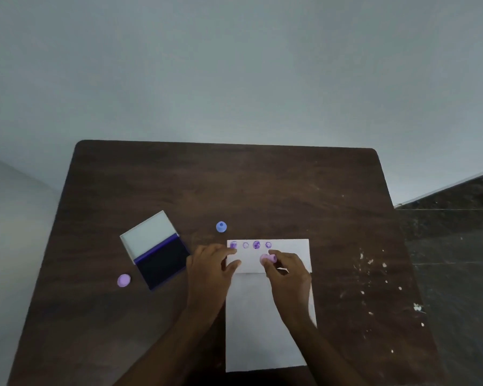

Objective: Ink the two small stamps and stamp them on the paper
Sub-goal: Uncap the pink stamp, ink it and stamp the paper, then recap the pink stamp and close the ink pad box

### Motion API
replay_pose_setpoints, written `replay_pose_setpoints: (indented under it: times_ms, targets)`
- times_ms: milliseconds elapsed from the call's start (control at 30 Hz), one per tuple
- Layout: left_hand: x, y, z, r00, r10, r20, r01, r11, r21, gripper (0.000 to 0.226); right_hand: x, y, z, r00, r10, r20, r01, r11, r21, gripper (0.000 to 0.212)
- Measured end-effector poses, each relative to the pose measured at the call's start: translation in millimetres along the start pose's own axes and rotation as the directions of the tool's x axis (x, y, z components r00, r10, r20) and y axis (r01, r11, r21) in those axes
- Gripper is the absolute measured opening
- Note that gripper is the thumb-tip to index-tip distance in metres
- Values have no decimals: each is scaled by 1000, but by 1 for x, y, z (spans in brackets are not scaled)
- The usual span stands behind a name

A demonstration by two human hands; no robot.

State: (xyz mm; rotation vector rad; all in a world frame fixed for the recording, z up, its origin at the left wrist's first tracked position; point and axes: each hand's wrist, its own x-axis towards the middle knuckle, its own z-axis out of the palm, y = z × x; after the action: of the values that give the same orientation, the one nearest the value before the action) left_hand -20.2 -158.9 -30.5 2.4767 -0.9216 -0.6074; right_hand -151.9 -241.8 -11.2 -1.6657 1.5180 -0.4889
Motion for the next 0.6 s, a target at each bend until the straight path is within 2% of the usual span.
replay_pose_setpoints:
  times_ms: [133,200,333,433,600]
  targets:
    - [-27,-40,-24,984,-146,-100,131,980,-148,27,-8,-19,14,977,76,197,-110,980,167,16]
    - [-36,-63,-32,972,-192,-135,162,964,-210,25,-13,-31,21,954,105,281,-190,936,295,22]
    - [-52,-105,-50,939,-242,-246,181,953,-245,22,-31,-55,40,894,136,427,-330,845,420,16]
    - [-58,-132,-57,906,-304,-295,245,944,-221,25,-43,-65,54,832,192,520,-455,773,443,14]
    - [-58,-170,-63,856,-430,-287,347,889,-298,40,-66,-74,75,715,257,650,-589,723,362,19]
